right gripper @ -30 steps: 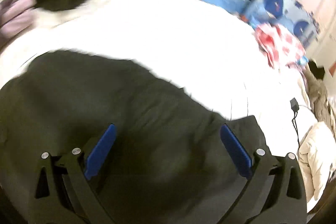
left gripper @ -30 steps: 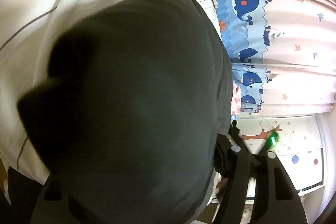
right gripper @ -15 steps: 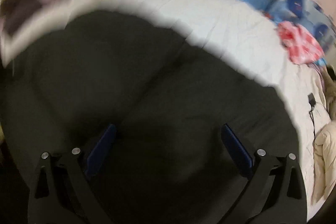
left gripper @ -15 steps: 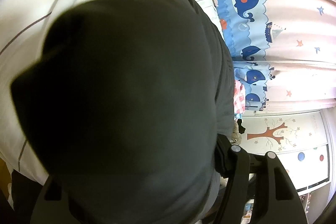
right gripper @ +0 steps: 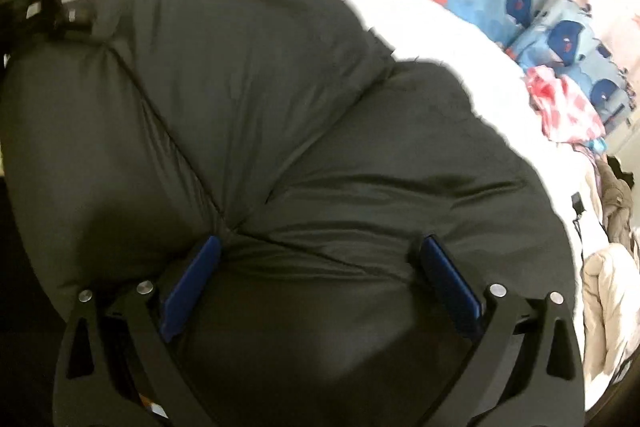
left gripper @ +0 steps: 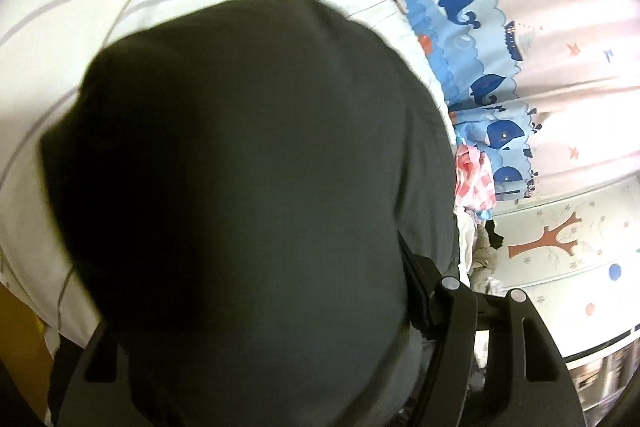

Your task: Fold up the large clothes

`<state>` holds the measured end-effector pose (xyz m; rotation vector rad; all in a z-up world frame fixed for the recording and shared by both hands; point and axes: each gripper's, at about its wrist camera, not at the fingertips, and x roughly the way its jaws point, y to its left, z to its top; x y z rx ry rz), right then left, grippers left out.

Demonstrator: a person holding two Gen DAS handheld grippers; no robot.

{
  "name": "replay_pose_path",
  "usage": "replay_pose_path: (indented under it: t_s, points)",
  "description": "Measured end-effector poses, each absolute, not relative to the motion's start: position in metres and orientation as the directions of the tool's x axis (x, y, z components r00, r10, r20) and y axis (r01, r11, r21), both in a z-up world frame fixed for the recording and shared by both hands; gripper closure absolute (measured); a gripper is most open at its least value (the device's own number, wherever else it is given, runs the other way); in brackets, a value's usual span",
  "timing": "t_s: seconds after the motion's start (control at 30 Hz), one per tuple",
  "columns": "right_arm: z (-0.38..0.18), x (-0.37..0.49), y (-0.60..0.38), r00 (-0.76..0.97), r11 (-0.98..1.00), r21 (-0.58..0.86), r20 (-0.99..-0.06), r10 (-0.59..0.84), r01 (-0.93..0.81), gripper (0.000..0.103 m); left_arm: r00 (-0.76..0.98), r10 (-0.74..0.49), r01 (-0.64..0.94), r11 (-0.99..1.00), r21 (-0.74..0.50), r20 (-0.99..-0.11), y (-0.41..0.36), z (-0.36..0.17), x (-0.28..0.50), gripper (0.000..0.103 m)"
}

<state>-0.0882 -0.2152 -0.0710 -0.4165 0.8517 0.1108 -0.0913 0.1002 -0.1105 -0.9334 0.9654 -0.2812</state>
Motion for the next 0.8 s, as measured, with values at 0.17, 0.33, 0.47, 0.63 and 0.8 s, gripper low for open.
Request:
replay_pose_path:
  t_s: [0.17, 0.33, 0.47, 0.63, 0.8]
  points:
    - [-0.097, -0.085, -0.215, 0.645, 0.917, -0.301, -0.761, -0.065, -0.262, 0.006, 0.631, -0.527, -0.040, 0.711, -0.702, -0.570, 0.072, -0.079, -0.100, 0.038]
    - [-0.105, -0.087, -0.216, 0.649, 0.922, -0.290, -0.759, -0.058, -0.256, 0.006, 0.678, -0.542, 0.137, 0.757, -0.639, -0.496, 0.031, -0.044, -0.121, 0.038]
    - [-0.104, -0.094, -0.219, 0.650, 0.924, -0.280, -0.758, -0.045, -0.262, 0.006, 0.669, -0.570, 0.284, 0.790, -0.544, -0.478, -0.015, -0.005, -0.120, 0.038]
    - [-0.082, -0.100, -0.268, 0.578, 0.939, -0.011, -0.790, 0.203, -0.344, 0.006, 0.658, -0.565, 0.426, 0.825, -0.372, -0.498, -0.074, 0.024, -0.128, 0.038]
    - [-0.052, -0.125, -0.380, 0.575, 0.819, 0.500, -0.595, 0.562, -0.282, 0.006, 0.645, -0.529, 0.525, 0.831, -0.183, -0.551, -0.142, 0.033, -0.132, 0.038]
